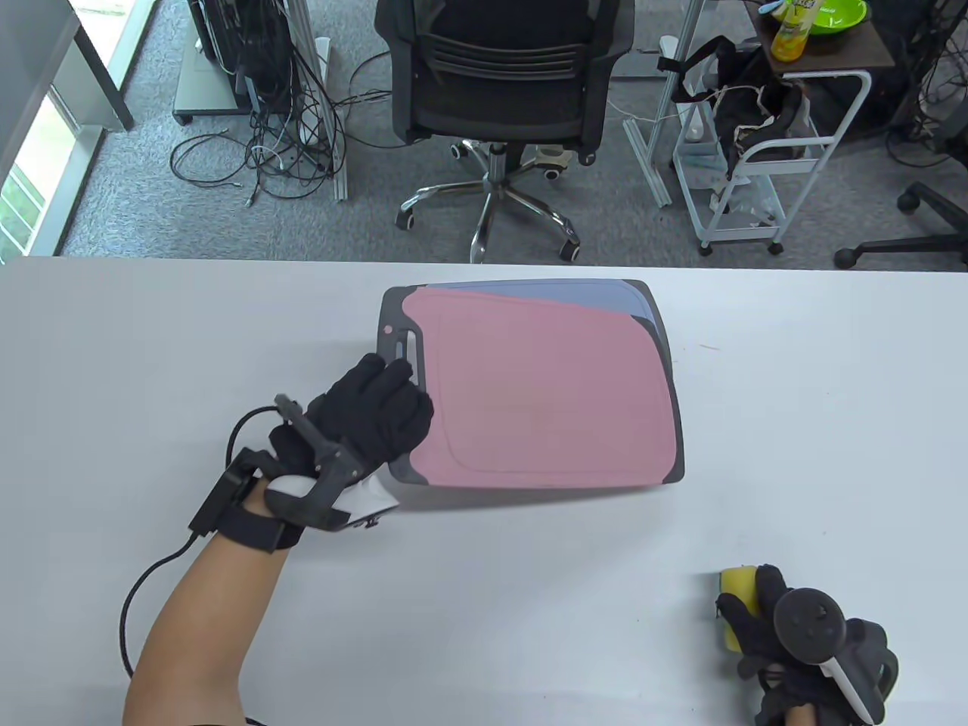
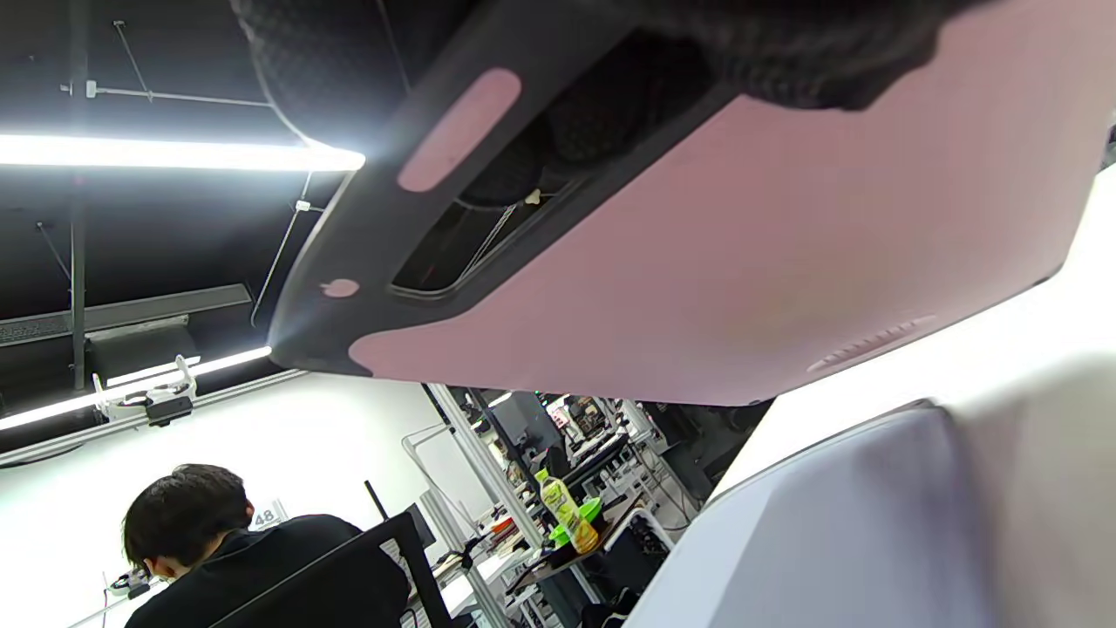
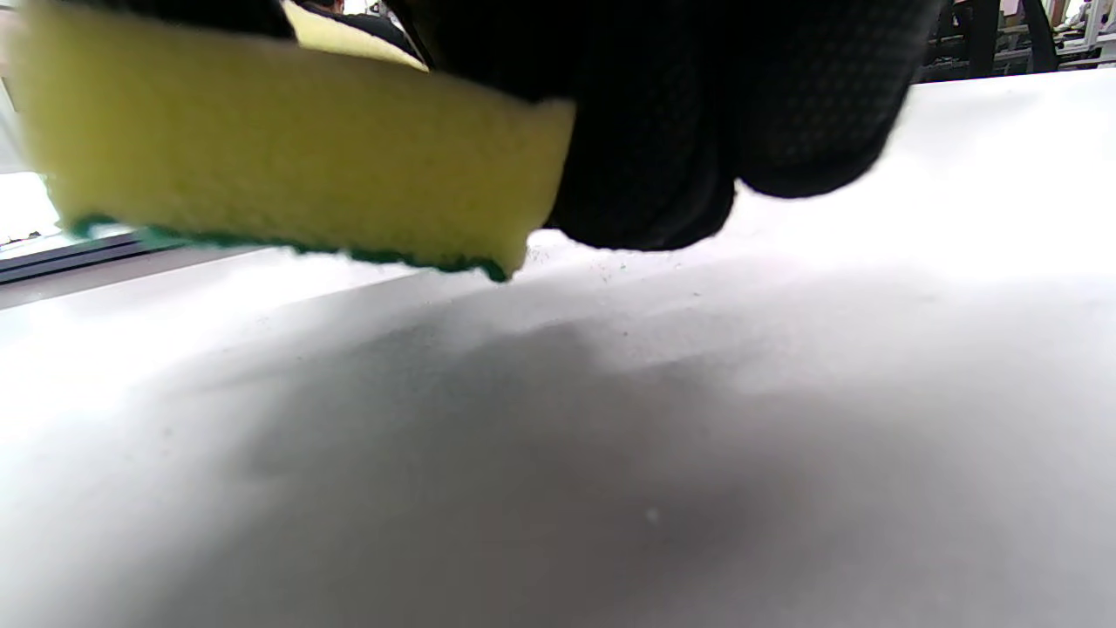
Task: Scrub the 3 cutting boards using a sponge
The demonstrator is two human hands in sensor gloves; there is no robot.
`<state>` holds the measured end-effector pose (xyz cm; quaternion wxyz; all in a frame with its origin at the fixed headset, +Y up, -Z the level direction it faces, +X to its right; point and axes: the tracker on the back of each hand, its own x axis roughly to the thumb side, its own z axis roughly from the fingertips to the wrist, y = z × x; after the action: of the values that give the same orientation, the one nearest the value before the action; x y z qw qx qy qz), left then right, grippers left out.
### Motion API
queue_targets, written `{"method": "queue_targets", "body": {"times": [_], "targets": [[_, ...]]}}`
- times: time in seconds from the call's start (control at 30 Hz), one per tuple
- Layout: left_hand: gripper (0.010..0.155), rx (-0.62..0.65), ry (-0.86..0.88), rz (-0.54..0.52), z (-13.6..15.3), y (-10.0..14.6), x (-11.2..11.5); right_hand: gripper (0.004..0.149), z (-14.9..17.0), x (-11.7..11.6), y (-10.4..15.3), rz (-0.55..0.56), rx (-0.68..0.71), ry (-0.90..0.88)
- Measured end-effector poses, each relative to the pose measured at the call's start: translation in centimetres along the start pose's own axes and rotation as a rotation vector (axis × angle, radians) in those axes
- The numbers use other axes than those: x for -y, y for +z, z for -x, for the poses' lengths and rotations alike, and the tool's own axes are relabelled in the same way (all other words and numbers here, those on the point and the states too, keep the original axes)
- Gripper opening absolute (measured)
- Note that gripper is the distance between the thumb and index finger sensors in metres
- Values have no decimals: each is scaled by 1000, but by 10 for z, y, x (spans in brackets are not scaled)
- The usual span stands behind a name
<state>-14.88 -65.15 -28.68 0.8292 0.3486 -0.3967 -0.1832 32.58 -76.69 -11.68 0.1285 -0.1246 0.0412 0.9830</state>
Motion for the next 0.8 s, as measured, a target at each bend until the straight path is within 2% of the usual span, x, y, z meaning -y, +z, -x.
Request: {"method": "queue_targets", "body": {"times": [0.1, 0.3, 0.37, 0.47, 0.57, 0.7, 0.8], "targets": [[51, -26, 38, 36, 6, -26, 27, 78, 1, 0, 0, 0, 0, -3], [51, -13, 32, 95, 7, -45, 63, 78, 2, 1, 0, 0, -9, -5], [51, 47, -1, 148, 3, -44, 76, 78, 3, 1, 1, 5, -15, -10], [51, -1, 12, 164, 6, -37, 84, 78, 5, 1, 2, 4, -23, -16], [52, 3, -62, 248, 7, -28, 97, 78, 4, 0, 2, -3, -28, -8], [54, -72, -61, 340, 12, -23, 110, 78, 4, -1, 3, -6, -32, 1], [55, -72, -74, 400, 10, -17, 119, 78, 3, -2, 3, -12, -34, 9]]}}
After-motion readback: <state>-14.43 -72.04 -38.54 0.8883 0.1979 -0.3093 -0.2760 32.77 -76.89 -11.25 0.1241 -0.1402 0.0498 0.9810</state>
